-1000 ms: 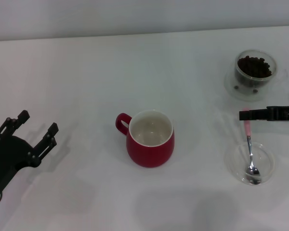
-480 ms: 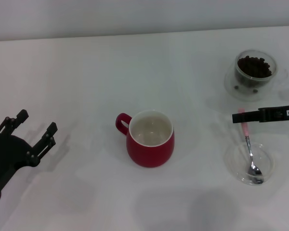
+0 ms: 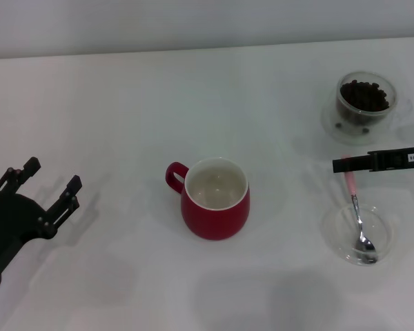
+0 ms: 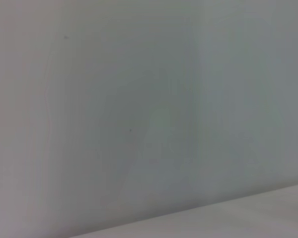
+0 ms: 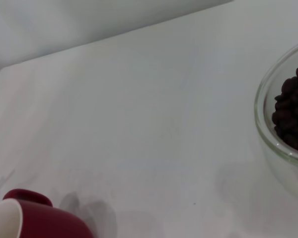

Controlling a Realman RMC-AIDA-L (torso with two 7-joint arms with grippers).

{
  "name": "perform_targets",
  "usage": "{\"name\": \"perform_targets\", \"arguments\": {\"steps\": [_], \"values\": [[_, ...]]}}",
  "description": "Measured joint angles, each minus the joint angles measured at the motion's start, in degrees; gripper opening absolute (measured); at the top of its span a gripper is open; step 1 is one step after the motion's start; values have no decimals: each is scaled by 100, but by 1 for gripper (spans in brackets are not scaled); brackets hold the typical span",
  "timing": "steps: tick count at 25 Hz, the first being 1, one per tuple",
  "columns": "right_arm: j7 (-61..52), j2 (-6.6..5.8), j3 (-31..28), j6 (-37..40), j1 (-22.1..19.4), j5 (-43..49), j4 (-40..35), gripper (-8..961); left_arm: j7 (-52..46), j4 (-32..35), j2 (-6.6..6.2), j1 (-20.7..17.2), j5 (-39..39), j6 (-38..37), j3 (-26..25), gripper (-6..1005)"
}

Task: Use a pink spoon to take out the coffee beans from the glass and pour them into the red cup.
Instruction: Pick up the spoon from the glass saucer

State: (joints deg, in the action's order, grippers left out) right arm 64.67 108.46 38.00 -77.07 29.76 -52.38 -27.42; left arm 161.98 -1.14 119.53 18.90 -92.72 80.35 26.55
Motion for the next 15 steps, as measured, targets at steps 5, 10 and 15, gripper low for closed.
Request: {"name": "perform_targets", "arguments": {"steps": [5, 10, 15], "values": [[1, 17, 72, 9, 8, -1, 0, 260, 0, 0, 0, 7, 0, -4, 0, 773], [0, 27, 16, 8, -24, -31, -28, 186, 0, 0, 0, 17, 0, -30, 0, 772], [-2, 13, -125, -45, -95, -66, -54, 153, 0, -11, 0, 2, 0, 3, 0, 770]]}}
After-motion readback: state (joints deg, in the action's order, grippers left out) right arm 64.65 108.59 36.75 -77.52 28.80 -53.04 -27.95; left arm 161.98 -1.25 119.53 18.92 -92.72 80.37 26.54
